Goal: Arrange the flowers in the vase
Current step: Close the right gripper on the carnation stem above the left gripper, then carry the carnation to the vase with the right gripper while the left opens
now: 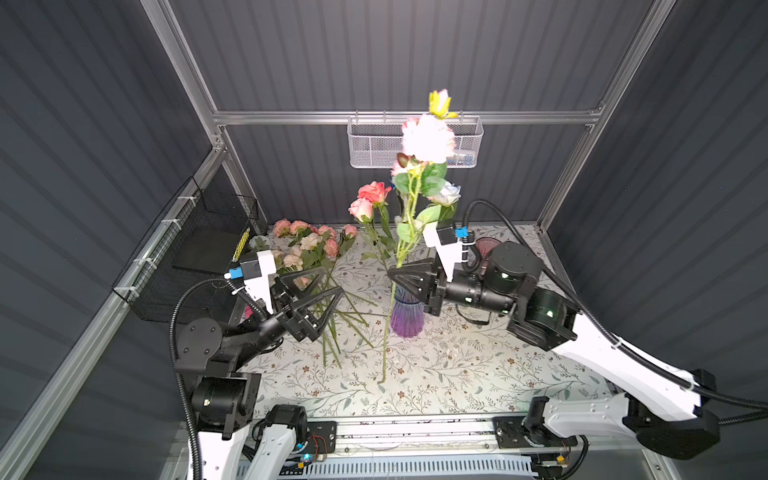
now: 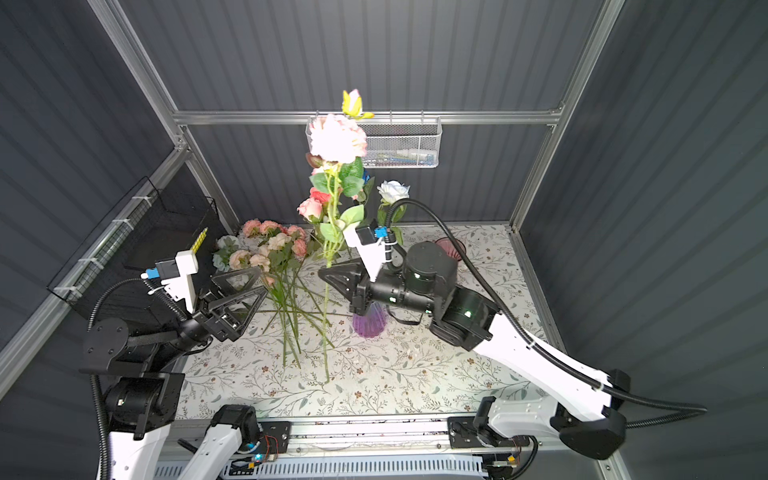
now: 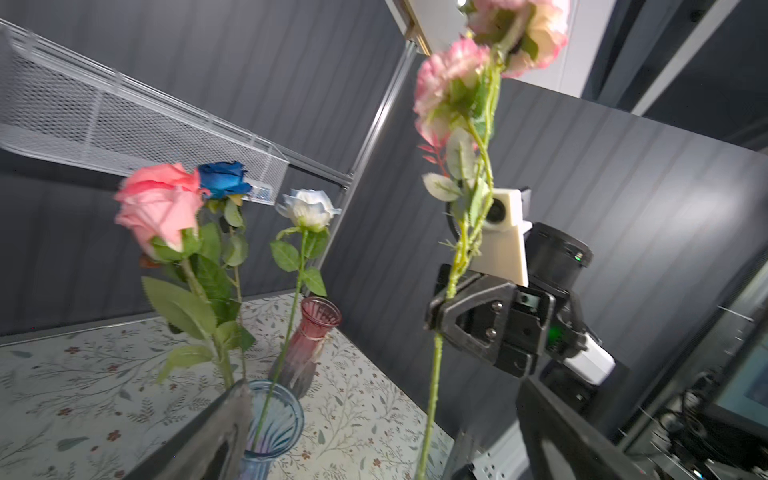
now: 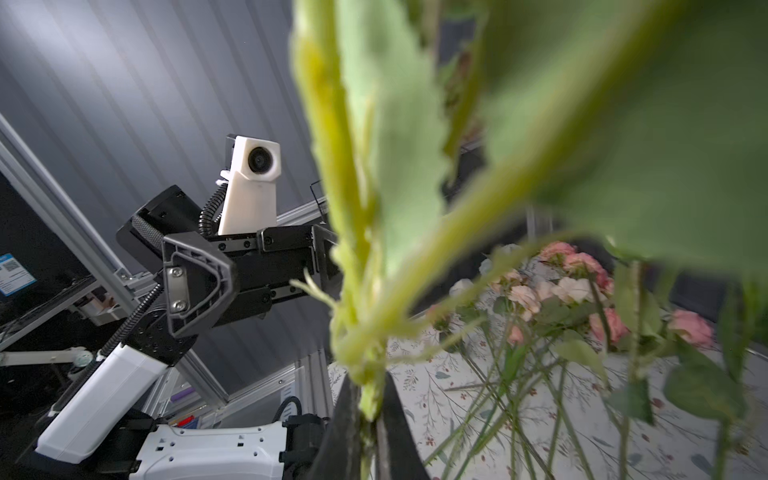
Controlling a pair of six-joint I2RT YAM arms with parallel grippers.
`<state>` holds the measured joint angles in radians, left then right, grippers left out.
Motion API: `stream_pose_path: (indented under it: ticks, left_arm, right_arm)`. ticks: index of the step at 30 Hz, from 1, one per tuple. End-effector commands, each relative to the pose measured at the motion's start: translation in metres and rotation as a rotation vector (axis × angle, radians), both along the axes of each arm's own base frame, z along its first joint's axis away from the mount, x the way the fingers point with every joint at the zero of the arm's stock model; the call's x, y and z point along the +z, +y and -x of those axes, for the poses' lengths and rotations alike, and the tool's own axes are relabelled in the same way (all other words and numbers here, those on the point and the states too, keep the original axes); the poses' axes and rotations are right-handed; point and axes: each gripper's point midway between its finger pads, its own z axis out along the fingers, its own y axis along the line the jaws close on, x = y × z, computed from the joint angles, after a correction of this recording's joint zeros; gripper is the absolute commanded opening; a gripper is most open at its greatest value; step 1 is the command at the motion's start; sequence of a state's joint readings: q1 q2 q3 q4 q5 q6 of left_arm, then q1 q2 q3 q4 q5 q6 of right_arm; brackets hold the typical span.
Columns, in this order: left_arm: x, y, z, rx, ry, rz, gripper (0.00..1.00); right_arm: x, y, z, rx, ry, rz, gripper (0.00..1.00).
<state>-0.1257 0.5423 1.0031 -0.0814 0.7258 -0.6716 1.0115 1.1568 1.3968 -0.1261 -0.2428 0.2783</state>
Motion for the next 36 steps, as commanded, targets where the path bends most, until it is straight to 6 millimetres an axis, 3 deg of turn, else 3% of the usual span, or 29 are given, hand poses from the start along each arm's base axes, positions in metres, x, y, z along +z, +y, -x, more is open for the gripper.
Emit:
stream_pose_path:
  ticks: [1, 5, 10, 13, 18, 25, 31, 36]
  left_arm:
    - [-0.024, 0.019, -0.022, 0.173, 0.061, -0.017, 1.00]
    - [-0.050, 0.022, -0.035, 0.207, 0.131, -0.025, 1.00]
    - [-0.072, 0.022, -0.045, 0.215, 0.201, -0.042, 1.00]
    - [-0.076, 0.022, -0.046, 0.216, 0.213, -0.049, 1.00]
    - [-0.077, 0.025, -0.046, 0.233, 0.221, -0.061, 1.00]
    - [-0.078, 0.024, -0.045, 0.230, 0.225, -0.073, 1.00]
    - [-0.083, 0.024, -0.047, 0.232, 0.234, -0.076, 1.00]
    - [-0.094, 0.025, -0.053, 0.244, 0.268, -0.077, 1.00]
  right_arm:
    - [0.005, -0.041, -0.005, -0.158, -0.078, 0.041, 0.00]
    - [0.018, -0.069, -0.011, -0.270, -0.148, 0.063, 0.00]
    - [0.055, -0.083, -0.026, -0.345, -0.225, 0.052, 0.00]
    - [0.072, -0.083, -0.042, -0.364, -0.253, 0.034, 0.00]
    - [0.079, -0.065, -0.080, -0.389, -0.272, 0.059, 0.00]
    - [0.044, -0.050, -0.126, -0.453, -0.275, 0.115, 0.00]
    - [-0.007, -0.042, -0.139, -0.452, -0.200, 0.156, 0.00]
    - [-0.053, -0.042, -0.143, -0.461, -0.106, 0.185, 0.17]
